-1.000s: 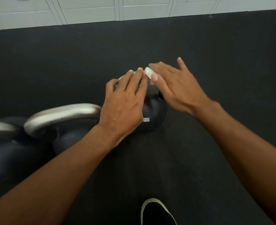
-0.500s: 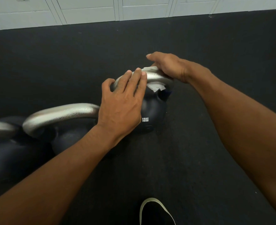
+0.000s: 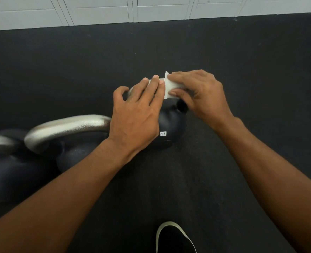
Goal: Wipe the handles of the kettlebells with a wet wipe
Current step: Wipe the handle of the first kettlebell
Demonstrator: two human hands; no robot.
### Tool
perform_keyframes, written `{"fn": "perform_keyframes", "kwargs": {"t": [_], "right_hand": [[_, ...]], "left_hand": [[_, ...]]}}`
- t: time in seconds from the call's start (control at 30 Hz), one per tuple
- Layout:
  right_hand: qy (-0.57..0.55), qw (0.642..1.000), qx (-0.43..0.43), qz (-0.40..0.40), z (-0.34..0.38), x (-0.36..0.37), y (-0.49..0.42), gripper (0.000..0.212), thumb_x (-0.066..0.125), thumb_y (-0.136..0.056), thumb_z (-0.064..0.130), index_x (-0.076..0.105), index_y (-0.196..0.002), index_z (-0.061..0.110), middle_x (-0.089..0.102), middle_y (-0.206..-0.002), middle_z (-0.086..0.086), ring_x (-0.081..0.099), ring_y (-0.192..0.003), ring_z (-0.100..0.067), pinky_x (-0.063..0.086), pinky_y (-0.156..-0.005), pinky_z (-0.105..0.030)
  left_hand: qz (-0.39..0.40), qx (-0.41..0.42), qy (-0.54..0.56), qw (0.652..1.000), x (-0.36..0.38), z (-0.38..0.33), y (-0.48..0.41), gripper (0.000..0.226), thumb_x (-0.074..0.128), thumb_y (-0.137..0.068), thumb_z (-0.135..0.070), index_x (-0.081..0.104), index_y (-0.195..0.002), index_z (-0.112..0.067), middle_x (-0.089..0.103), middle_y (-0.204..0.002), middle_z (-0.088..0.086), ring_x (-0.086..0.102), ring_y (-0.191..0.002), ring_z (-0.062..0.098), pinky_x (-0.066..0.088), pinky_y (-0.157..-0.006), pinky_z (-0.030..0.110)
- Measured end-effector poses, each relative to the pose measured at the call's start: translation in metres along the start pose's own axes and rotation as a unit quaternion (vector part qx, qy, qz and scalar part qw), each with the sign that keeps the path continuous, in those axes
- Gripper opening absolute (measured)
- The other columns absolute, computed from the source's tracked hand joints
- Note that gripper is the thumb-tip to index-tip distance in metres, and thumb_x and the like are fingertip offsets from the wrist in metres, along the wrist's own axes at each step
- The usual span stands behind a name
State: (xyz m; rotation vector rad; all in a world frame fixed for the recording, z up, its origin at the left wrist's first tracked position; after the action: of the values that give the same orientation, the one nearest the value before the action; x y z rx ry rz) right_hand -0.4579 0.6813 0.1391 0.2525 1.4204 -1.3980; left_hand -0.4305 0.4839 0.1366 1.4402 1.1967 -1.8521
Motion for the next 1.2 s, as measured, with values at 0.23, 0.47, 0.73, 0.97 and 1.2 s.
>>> {"fn": "perform_keyframes", "kwargs": {"t": [0.23,0.47,0.73,0.97,1.2], "right_hand": [[0.108,0.989,-0.002,-0.096,0.005,0.022,0.015,0.028,0.067,-0.097,0.036,0.072,-0.111,0.012,0.071,-0.116,-0.001,0.065,-0.100,-0.023,0.049,-0.088,-0.036],[0.058,0.992,0.082,-0.080,0.008,0.018,0.015,0.038,0.072,-0.088,0.035,0.063,-0.118,0.013,0.068,-0.113,-0.002,0.060,-0.101,-0.022,0.040,-0.092,-0.034],[0.087,0.973,0.206,-0.051,0.008,0.009,0.011,0.083,0.060,-0.074,0.074,0.058,-0.128,0.011,0.061,-0.123,-0.006,0.060,-0.104,-0.024,0.044,-0.085,-0.039],[-0.049,0.939,0.284,0.190,-0.026,-0.021,0.028,0.096,0.077,-0.072,0.062,0.037,-0.151,0.023,0.043,-0.152,0.001,0.047,-0.135,-0.017,0.037,-0.110,-0.034],[-0.158,0.933,0.292,0.140,-0.015,-0.005,0.047,0.068,0.071,-0.090,0.020,0.041,-0.151,0.020,0.053,-0.147,0.006,0.053,-0.129,-0.004,0.040,-0.107,-0.017]], "left_hand": [[0.031,-0.008,0.010,0.999,-0.005,-0.004,0.001,0.060,0.038,-0.093,-0.019,0.045,-0.151,-0.007,0.045,-0.157,0.014,0.047,-0.141,0.034,0.039,-0.102,0.059],[0.062,0.022,0.093,0.993,-0.012,-0.035,0.013,0.057,0.041,-0.090,-0.026,0.055,-0.143,-0.010,0.061,-0.138,0.008,0.060,-0.119,0.027,0.042,-0.090,0.047],[0.132,-0.374,0.615,0.682,-0.038,-0.068,-0.017,0.025,0.046,-0.098,-0.030,0.063,-0.115,-0.025,0.065,-0.114,-0.008,0.059,-0.103,0.009,0.045,-0.098,0.039],[0.004,-0.445,0.809,0.384,-0.029,-0.085,-0.021,0.031,0.043,-0.095,-0.008,0.065,-0.087,-0.029,0.068,-0.082,-0.024,0.058,-0.091,-0.006,0.039,-0.088,0.022],[-0.069,-0.494,0.855,0.144,-0.021,-0.074,-0.036,0.051,0.040,-0.089,-0.002,0.057,-0.137,-0.010,0.064,-0.137,0.006,0.056,-0.131,0.018,0.023,-0.125,0.044]]}}
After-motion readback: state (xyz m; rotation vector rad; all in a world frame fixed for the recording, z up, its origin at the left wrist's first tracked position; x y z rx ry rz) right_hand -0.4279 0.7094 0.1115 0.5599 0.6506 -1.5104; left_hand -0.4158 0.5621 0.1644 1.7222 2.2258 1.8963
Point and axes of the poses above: each hand's wrist, its own y-axis away from the middle knuckle, its own x-axis out of the palm, z = x × y, the point moved 1 cm from there along -y, towards the middle knuckle
